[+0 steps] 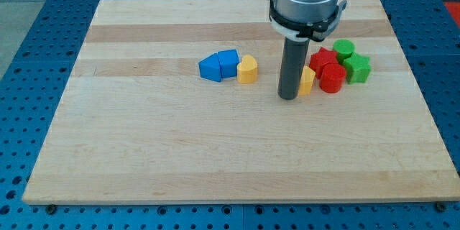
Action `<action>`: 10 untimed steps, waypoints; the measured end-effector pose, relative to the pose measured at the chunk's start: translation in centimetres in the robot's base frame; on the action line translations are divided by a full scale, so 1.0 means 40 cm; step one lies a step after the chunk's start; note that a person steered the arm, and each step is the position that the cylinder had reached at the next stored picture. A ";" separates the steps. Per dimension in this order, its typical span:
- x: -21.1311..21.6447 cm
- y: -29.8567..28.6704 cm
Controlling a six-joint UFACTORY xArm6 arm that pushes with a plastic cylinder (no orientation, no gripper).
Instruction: Move the yellow heart towards the top center
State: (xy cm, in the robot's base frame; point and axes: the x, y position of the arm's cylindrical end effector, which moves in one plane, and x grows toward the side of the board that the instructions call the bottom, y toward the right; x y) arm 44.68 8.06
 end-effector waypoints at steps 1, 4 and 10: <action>-0.037 0.023; 0.033 -0.105; -0.213 -0.164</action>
State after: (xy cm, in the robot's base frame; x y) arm 36.16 1.51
